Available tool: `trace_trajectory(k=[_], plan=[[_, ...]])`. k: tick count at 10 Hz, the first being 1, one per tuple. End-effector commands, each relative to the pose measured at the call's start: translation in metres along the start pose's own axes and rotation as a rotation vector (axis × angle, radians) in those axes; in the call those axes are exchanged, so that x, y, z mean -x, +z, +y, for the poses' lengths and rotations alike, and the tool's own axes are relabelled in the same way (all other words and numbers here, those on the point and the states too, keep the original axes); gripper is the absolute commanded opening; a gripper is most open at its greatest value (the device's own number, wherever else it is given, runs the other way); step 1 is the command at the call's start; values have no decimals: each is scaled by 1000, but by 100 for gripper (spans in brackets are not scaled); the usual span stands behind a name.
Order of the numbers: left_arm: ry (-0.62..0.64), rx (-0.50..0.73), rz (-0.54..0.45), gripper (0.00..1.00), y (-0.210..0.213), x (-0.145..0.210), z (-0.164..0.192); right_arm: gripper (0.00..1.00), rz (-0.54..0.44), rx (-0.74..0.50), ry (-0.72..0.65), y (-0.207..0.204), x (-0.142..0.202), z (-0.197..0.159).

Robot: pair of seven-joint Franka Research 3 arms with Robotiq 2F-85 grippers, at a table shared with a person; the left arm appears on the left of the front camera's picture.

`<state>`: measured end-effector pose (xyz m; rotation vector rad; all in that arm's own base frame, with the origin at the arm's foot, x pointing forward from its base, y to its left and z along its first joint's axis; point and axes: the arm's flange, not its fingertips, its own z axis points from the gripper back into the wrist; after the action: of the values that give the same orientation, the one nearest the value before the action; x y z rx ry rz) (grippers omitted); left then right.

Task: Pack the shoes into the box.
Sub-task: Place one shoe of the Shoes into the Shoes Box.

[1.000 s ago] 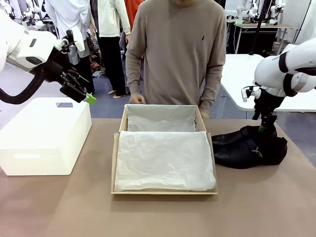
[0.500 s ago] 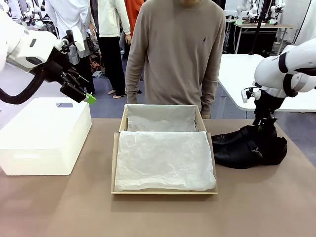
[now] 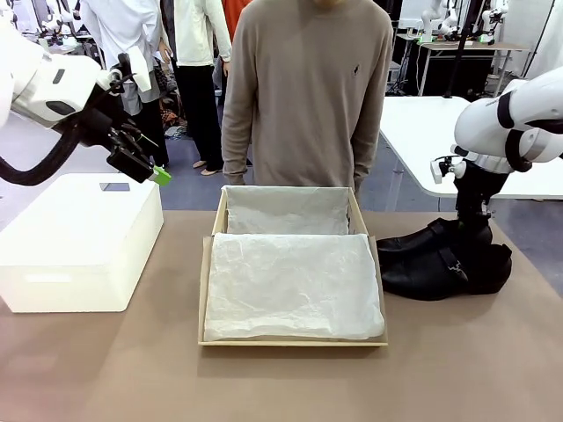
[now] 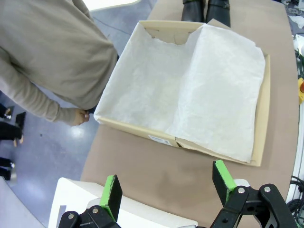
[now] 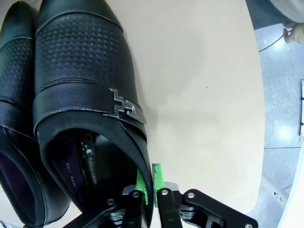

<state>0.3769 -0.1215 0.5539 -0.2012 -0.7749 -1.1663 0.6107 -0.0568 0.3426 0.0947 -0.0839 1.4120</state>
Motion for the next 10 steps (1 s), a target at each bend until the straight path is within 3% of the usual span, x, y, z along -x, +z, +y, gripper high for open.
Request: trace_trajectory(k=[1, 4, 7, 10], plan=[[8, 6, -9, 100, 0, 0, 0, 0, 2, -15, 51, 10, 1, -1], [8, 6, -9, 100, 0, 0, 0, 0, 12, -30, 39, 24, -3, 5], [8, 6, -9, 100, 0, 0, 0, 0, -6, 23, -87, 47, 1, -5], [8, 6, -9, 100, 0, 0, 0, 0, 8, 39, -159, 102, -9, -16]])
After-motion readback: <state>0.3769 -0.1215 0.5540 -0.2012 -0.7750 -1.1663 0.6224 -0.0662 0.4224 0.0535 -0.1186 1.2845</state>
